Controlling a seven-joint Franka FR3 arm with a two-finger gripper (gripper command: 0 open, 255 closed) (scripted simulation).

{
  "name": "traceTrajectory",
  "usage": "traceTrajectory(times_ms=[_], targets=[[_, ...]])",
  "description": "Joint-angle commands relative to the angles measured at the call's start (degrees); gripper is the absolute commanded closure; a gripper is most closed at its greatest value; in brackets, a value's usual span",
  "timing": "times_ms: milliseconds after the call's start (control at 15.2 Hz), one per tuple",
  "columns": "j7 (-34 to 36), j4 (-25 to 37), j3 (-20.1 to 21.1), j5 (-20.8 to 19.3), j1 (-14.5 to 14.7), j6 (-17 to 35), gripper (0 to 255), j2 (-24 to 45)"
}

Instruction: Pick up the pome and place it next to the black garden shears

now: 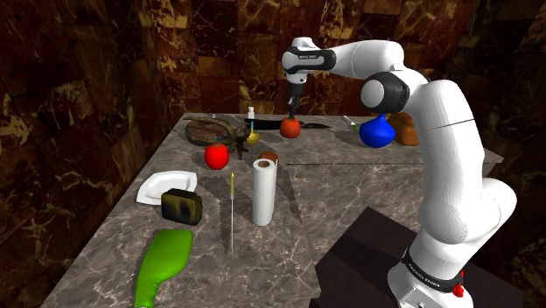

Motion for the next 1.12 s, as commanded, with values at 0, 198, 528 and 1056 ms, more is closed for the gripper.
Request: traceTrajectory(times_ms=[0, 198, 528, 1056], targets=[[-0.03, -1.88, -0.01, 0.01, -0.04, 1.76, 255, -0.16], [-0.05, -4.38, -0.01, 0.01, -0.08, 4.15, 255, -0.27], [-0.06, -6.40, -0.02, 0.01, -0.10, 6.23, 255, -0.21], [-0.06, -6.39, -0.02, 0.01, -0.10, 6.23, 0, -0.20]])
